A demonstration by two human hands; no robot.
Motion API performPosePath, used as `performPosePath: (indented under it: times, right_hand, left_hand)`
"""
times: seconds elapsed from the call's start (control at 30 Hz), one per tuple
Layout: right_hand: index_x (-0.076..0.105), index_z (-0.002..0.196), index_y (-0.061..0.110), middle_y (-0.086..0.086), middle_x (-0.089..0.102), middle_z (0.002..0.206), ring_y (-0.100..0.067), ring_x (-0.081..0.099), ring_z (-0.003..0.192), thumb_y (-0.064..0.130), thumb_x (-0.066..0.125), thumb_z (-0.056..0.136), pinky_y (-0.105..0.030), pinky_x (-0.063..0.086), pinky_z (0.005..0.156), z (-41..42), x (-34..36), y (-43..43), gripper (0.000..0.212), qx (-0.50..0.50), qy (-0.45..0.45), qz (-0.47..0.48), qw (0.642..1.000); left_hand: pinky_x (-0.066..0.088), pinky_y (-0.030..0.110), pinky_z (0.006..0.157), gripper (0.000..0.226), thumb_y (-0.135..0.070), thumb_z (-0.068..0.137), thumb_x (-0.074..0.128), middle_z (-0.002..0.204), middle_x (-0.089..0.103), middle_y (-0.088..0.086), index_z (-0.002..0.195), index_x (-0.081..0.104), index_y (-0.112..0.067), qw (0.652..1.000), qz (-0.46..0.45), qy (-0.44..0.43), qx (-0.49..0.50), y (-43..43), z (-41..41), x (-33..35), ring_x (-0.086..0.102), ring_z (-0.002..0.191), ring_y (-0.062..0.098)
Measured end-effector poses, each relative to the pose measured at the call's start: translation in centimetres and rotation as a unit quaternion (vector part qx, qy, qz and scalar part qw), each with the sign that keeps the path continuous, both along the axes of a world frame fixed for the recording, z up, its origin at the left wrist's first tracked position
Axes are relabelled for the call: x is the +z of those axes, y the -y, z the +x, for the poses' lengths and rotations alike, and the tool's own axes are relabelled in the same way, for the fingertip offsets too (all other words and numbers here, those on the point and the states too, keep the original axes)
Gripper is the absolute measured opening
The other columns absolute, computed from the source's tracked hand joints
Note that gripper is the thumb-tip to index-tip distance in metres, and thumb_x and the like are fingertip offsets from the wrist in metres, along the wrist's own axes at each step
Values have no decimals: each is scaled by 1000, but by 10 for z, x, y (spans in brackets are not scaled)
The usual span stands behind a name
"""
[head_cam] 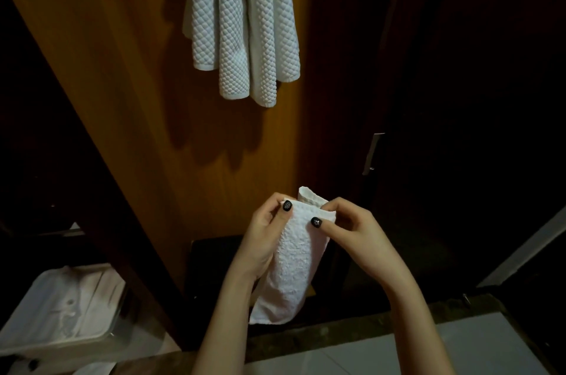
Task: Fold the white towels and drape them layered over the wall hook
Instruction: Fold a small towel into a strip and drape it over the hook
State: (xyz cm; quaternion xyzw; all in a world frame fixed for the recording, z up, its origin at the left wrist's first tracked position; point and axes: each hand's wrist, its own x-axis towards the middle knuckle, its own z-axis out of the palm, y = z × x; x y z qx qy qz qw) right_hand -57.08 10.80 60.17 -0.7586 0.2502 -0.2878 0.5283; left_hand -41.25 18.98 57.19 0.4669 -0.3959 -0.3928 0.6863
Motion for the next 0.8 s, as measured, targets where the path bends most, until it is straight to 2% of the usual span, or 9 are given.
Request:
performPosePath:
  times: [0.1, 0.17, 0.3, 0.4, 0.5, 0.57, 0.63, 0.73, 0.8]
  right_hand:
    - [65, 83, 15, -3, 66, 88, -21, 65, 88, 21, 69, 90, -32, 53, 72, 4, -3, 0, 10, 8, -5, 5, 1000]
    - [65, 84, 10, -5, 66, 88, -23, 64, 90, 20, 69, 89, -33, 53, 73, 4, -3, 1, 12, 13, -1, 9, 1000]
    - [65, 85, 8, -5, 67, 89, -22, 65, 92, 18, 70, 89, -39, 54, 80, 4, -1, 5, 12, 1, -13, 10, 1000]
    - [67, 83, 14, 2, 69, 89, -12, 68, 87, 21, 72, 87, -36, 56, 77, 4, 2, 8, 10, -21, -42, -4, 999]
    - [65, 79, 18, 4, 69, 85, -9, 66, 80, 27, 75, 84, -30, 55, 66, 5, 4, 9, 14, -59, -72, -53, 994]
    - [60, 78, 18, -2, 67, 81, -16, 64, 77, 29, 75, 84, -36, 52, 63, 7, 4, 9, 19, -83, -82, -86, 989]
    - [56, 83, 19, -5, 65, 84, -23, 63, 80, 29, 74, 85, -43, 51, 65, 12, 4, 7, 20, -97, -55, -85, 990]
    - [60, 95, 29, 7, 67, 96, -8, 65, 89, 24, 76, 84, -29, 56, 72, 20, 10, 9, 20, -103, 15, -33, 994]
    - [67, 100, 27, 6, 72, 97, -6, 68, 93, 23, 75, 85, -24, 57, 75, 22, 16, 12, 17, -83, 31, 3, 996]
  left_hand:
    - [54, 34, 88, 22, -36, 91, 60, 129, 60, 0, 102, 72, -21, 1000, 6, 24, -3, 2, 6, -2, 61, 116, 22]
    - [53, 34, 92, 20, -33, 91, 60, 135, 57, -6, 101, 73, -22, 999, 10, 38, -9, 1, 10, -3, 58, 122, 18]
    - [53, 23, 81, 21, -25, 90, 61, 111, 71, 4, 104, 72, -13, 998, 6, 63, -12, 1, 12, 2, 67, 104, 16]
    - [52, 22, 80, 22, -20, 87, 63, 108, 69, 11, 101, 71, -5, 996, -4, 85, 22, 3, 11, 5, 67, 101, 15]
    - [53, 20, 78, 17, -22, 83, 66, 103, 69, 8, 95, 73, -12, 993, -16, 101, 55, 3, 9, 6, 68, 95, 11]
    - [54, 23, 73, 11, -23, 83, 66, 94, 71, 5, 90, 73, -18, 991, -11, 111, 75, 4, 6, 7, 68, 88, 12]
    - [54, 21, 63, 9, -14, 88, 66, 83, 73, 1, 87, 71, -22, 990, -10, 99, 100, 6, 3, 8, 70, 76, 11]
    - [52, 17, 59, 20, -4, 88, 66, 79, 71, -2, 87, 62, -23, 979, -20, 102, 174, 11, 1, 10, 69, 70, 6]
    - [52, 17, 62, 22, -3, 87, 68, 83, 66, 0, 87, 55, -20, 975, -34, 102, 193, 13, 2, 16, 66, 71, 4]
